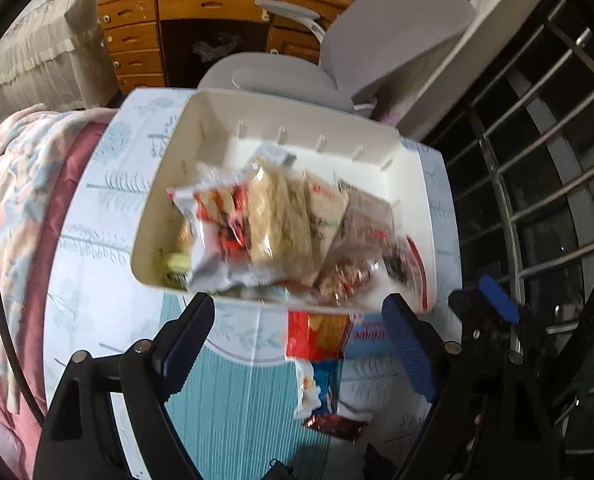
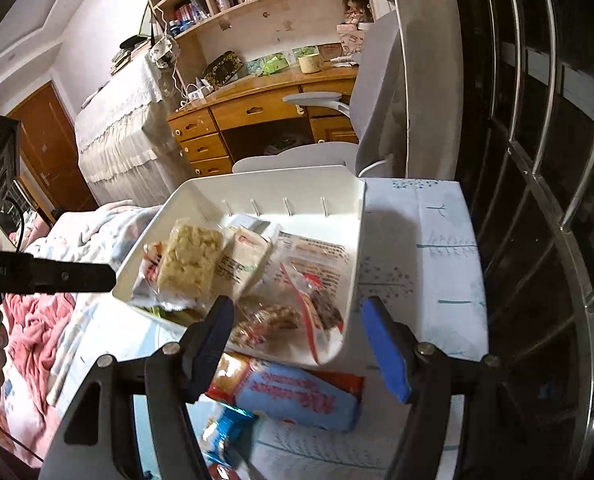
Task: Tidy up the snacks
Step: 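Withdraw both grippers and reach toward the remaining snacks on the cloth, then grasp the blue-wrapped snack with the left gripper while the right grasps the brown foil packet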
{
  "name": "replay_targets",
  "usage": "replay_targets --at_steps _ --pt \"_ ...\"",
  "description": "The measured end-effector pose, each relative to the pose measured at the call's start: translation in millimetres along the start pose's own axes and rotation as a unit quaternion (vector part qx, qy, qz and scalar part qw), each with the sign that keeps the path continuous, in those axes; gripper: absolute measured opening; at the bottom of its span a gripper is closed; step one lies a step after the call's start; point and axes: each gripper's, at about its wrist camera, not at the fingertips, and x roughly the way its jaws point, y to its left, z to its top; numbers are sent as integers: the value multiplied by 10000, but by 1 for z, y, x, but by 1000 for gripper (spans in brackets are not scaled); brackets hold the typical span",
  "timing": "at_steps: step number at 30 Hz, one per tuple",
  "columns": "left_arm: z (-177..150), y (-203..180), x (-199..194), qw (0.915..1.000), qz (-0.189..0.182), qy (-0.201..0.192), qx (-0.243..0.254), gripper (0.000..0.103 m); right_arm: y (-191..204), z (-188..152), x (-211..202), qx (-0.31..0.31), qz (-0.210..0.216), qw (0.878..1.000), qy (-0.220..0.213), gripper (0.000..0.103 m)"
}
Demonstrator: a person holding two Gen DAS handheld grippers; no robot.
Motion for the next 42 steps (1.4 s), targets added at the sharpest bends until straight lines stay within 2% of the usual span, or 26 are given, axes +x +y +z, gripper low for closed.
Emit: replay_targets --at_steps 6,12,20,28,31,34,35,40,42 --pt "-23 -7 12 9994 -65 310 137 85 -6 -16 -9 -241 -1 9997 56 67" --pt "-44 -10 40 9966 -99 813 85 85 2 -43 -11 -773 378 9957 335 67" --pt "-73 -2 97 9846 -117 1734 -190 85 30 -91 -4 -1336 804 9839 867 67" --pt "-97 -4 144 9746 104 2225 -215 85 59 -137 14 -1902 1038 9660 1412 67" --pt "-105 -4 158 9707 175 2387 -231 77 66 -152 22 -2117 926 9596 1603 67" --pt "-111 -7 167 9671 343 2514 -183 74 69 -162 26 -2182 964 9552 1753 67" --pt "-113 -8 169 9667 366 2527 -178 69 69 -164 27 -2189 986 9540 1797 67" --pt "-118 -16 172 9657 586 2529 -76 66 71 -172 31 -2321 1000 9493 1872 66" --pt "-119 -19 173 9645 724 2540 -37 62 74 -177 35 -2399 958 9456 1979 61"
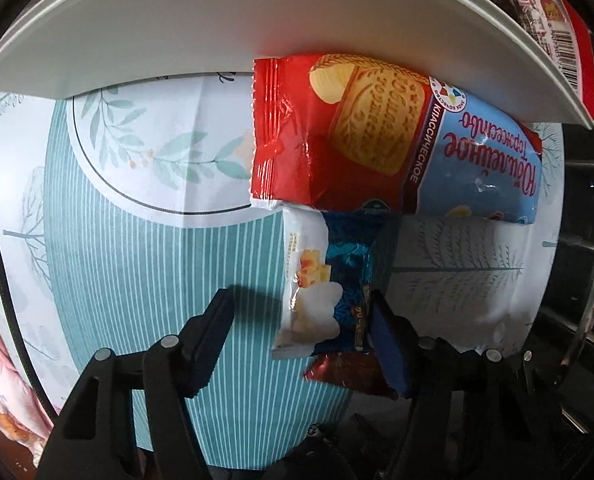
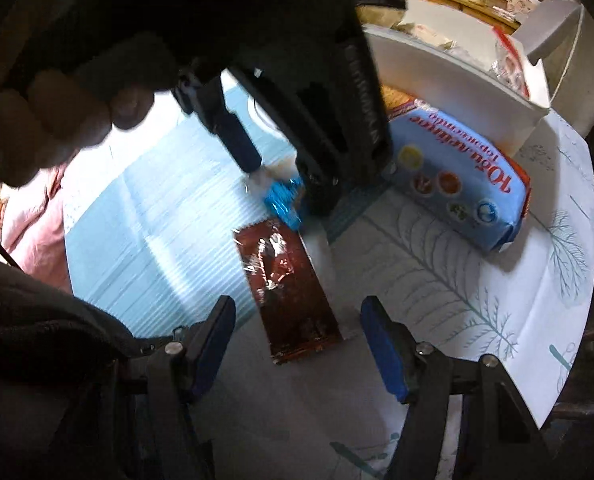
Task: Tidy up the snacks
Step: 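Grasp the blue-wrapped snack with the left gripper while the right grasps the brown foil packet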
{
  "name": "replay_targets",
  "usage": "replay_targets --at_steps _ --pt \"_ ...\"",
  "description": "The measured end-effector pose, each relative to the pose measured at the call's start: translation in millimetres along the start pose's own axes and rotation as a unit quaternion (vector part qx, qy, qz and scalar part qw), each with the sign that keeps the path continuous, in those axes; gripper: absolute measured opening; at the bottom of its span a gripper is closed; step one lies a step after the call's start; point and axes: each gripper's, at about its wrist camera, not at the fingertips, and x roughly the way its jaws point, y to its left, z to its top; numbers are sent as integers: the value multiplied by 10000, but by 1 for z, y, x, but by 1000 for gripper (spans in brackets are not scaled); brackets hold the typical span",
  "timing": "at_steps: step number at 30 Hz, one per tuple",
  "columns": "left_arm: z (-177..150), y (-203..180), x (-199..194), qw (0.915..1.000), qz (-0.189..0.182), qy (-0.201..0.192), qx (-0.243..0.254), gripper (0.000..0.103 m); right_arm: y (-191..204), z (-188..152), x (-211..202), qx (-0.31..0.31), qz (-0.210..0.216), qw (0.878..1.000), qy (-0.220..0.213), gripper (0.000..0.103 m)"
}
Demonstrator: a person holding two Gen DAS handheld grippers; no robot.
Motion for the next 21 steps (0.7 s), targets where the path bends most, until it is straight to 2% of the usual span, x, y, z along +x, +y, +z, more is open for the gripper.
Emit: replay_targets --at_steps 2,5,11,14,21 --pt "2 -7 1 9998 199 0 19 48 7 -1 4 -88 -89 9999 87 58" --pt "2 -12 2 9991 412 32 55 39 11 1 5 -101 -92 9999 69 57" --pt "1 -9 3 9990 418 101 -78 32 3 2 6 11 14 10000 91 51" --pt "11 -1 -11 9989 451 68 -145 31 -8 4 1 94 117 9997 209 48" --pt "2 2 -41 9986 511 -41 -120 28 -15 9 -3 316 370 9983 333 41"
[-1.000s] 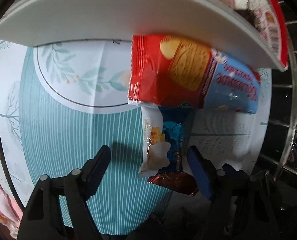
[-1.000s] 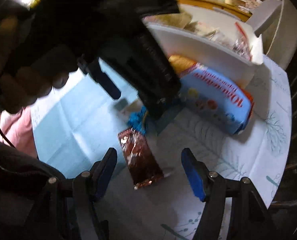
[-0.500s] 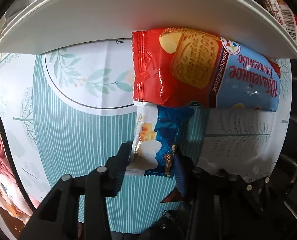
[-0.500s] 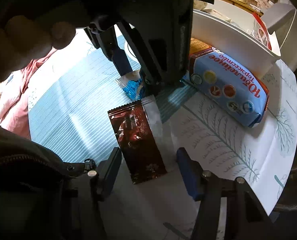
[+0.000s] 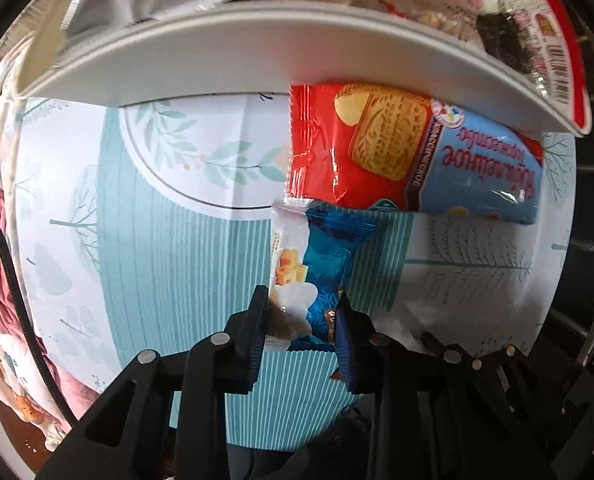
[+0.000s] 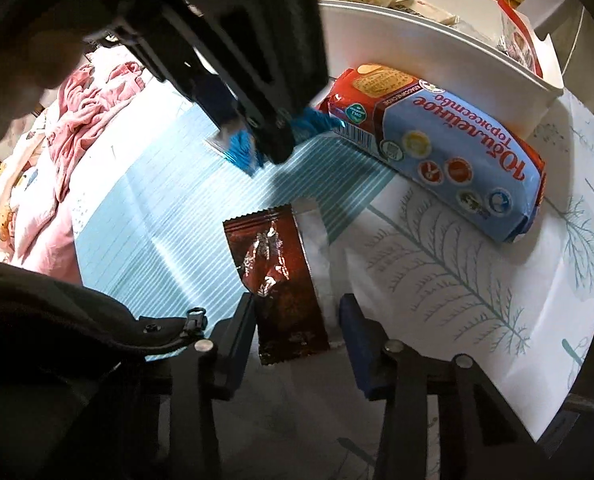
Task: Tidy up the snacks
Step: 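Grasp the blue-wrapped snack with the left gripper while the right grasps the brown foil packet, then carry both packets into the white tray and open both grippers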
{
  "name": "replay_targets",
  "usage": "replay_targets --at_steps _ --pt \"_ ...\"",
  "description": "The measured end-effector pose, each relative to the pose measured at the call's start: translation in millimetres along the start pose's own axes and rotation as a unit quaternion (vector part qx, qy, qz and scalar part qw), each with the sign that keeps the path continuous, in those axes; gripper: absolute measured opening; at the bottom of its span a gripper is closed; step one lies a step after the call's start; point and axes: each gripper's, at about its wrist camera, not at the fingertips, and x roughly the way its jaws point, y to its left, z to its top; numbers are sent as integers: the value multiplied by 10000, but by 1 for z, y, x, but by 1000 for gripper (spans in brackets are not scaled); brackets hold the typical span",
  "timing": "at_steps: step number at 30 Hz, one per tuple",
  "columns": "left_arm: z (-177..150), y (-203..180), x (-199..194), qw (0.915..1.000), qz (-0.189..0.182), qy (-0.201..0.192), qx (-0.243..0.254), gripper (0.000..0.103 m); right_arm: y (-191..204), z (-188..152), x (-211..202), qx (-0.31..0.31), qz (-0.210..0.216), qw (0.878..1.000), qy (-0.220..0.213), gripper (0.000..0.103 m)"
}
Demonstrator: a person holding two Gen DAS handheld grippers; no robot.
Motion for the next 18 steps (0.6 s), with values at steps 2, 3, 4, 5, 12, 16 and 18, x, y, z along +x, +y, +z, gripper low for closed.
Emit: replay_targets --at_steps 2,3,4,5,12,16,18 --pt "-4 4 -8 10000 -5 -79 16 28 -4 0 -3 61 50 9999 63 41" --pt "-6 5 -13 9999 -13 -122 32 28 -5 1 -3 82 73 9999 80 41" --pt "-8 7 -20 9998 -12 -166 54 28 -4 2 -5 107 102 9999 84 41" --pt "-9 6 -25 9998 -7 -199 68 28 -5 2 -7 122 118 9998 85 41" --pt "-20 20 -70 9987 -29 -498 141 28 -3 12 -24 172 82 9998 -34 40" --pt "-21 30 -93 9974 -111 -679 196 28 -5 21 -37 345 130 9991 -231 40" --pt "-19 30 -108 9962 -142 -822 242 28 -5 29 -45 463 151 9981 -382 40"
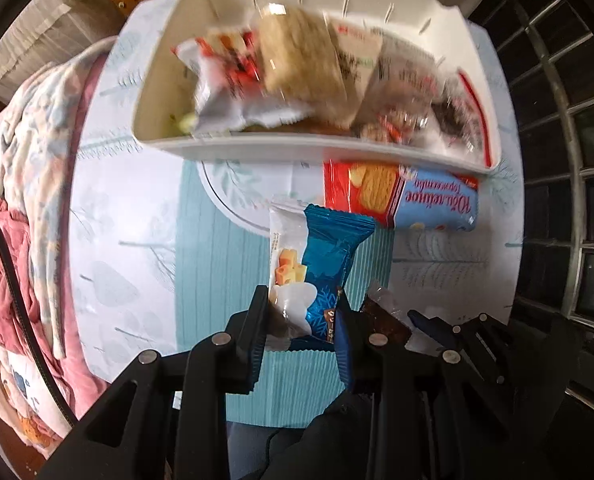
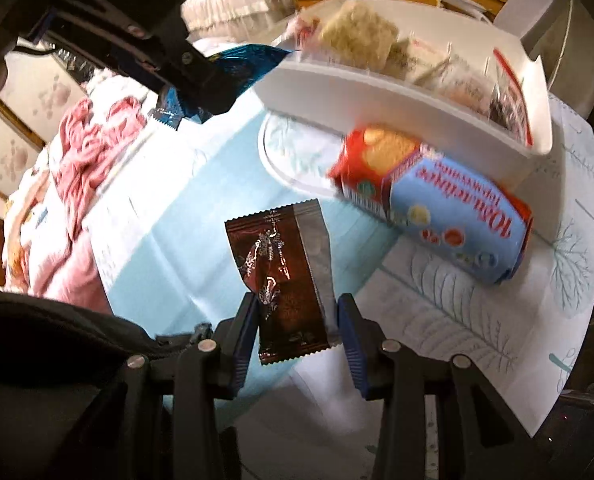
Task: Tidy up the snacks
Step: 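Carry both packets into the white tray and open both grippers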
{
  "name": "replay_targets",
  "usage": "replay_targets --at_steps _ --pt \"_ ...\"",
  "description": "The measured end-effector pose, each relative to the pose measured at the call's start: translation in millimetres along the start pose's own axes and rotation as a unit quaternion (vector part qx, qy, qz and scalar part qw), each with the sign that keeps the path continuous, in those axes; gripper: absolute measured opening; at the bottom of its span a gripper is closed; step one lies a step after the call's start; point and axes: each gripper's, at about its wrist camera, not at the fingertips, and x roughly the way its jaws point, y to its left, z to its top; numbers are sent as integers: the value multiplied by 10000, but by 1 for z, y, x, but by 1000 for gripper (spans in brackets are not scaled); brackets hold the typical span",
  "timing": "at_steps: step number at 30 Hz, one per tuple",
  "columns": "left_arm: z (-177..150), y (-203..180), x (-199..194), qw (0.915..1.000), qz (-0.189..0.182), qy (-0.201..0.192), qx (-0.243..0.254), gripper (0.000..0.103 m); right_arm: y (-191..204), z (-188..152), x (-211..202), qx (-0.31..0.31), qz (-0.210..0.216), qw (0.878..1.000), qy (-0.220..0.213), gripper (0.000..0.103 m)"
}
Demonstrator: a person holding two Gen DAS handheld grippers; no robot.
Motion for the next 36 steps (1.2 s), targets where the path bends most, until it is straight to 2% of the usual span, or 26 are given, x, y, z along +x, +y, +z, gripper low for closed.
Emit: replay_targets --at_steps 9,13,16,19,22,26,31,34,36 --pt "28 42 -50 9981 -134 -506 320 28 5 49 -30 850 -54 9928 -842 40" --pt "49 58 -74 9947 -275 -798 589 28 6 77 -39 1357 -241 9819 -1297 41" --pt "65 67 -90 9904 -426 -1066 775 28 1 96 -44 1752 -377 9683 -1740 41" --pt "85 73 -98 9852 -382 -1353 977 28 -4 114 -37 2066 -493 9574 -1959 41" --pt "102 76 -97 9815 -428 -1539 1058 28 -11 130 -32 2364 -546 9478 -2070 41" --pt "121 77 -91 9759 -530 -1763 1170 28 -29 140 -25 2907 -354 9302 -2214 41" --pt "141 79 -70 9782 -797 -1598 1057 29 -51 143 -17 3588 -295 9065 -2207 43" --pt "145 80 -58 9809 -863 -1395 1045 41 -62 139 -11 3968 -180 8943 -2062 47" --pt "144 82 -52 9824 -848 -1324 1009 41 -65 136 -9 4093 -195 8912 -1945 49"
